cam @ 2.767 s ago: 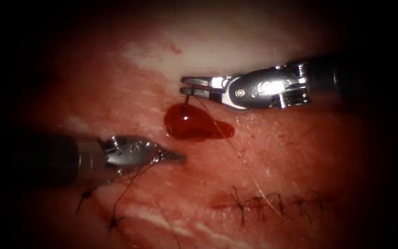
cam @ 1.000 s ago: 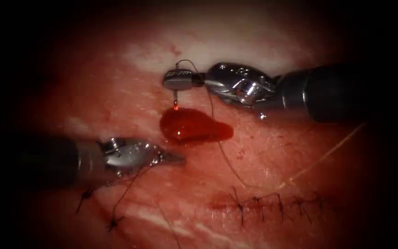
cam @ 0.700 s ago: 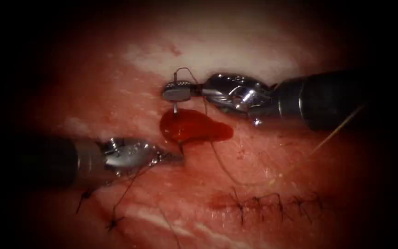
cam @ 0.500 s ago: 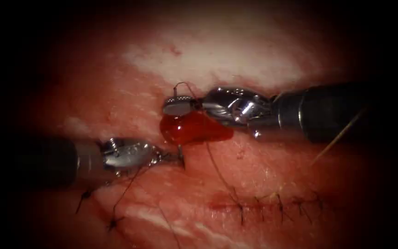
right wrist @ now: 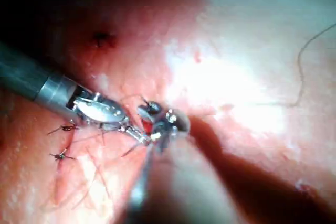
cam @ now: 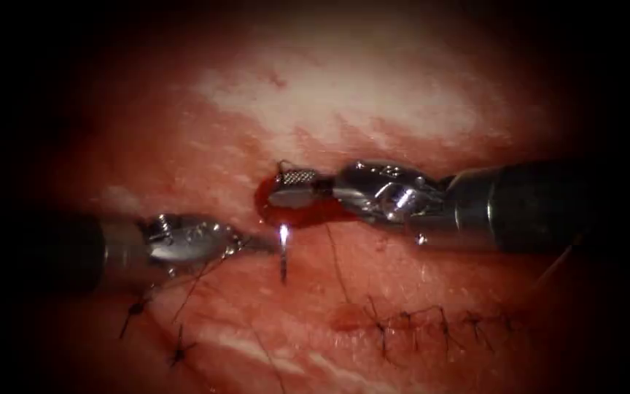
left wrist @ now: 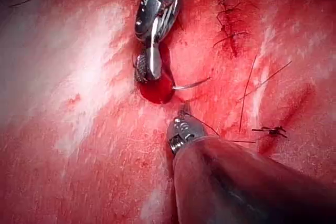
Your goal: Wound Closure
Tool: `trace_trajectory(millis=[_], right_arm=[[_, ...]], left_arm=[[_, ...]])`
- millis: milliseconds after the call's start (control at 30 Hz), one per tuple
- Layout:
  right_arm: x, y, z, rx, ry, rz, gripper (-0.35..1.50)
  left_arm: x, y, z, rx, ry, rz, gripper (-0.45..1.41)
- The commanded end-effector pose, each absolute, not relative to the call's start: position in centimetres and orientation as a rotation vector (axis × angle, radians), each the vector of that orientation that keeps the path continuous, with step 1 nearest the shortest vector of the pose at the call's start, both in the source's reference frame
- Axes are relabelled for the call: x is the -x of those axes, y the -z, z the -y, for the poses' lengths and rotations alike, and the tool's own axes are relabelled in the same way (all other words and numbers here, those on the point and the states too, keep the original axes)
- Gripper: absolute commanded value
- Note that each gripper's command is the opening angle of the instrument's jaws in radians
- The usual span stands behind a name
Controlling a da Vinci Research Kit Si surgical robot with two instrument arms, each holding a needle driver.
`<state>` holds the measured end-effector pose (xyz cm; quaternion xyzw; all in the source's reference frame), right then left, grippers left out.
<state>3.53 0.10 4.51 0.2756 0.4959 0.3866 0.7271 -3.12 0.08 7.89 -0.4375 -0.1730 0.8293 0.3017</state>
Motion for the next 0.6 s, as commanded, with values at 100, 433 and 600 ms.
trace_trajectory(millis=[100, 433, 600], right_arm=[[-3.24, -4.63, -0.22, -0.535, -0.821, -1.095, 0.66], [-2.74, -4.65, -0.42, -0.381, -0.862, -1.094, 1.2], [-2.74, -4.66, -0.41, -0.378, -0.878, -1.133, 1.06]], left_arm=[[3.16, -7.87, -0.06, 1.19, -2.261, 0.413, -0.37], [3.15, -7.7, -0.09, 1.289, -2.5, 0.184, 0.04], [3.29, -7.58, -0.01, 1.493, -2.556, 0.082, 0.26]])
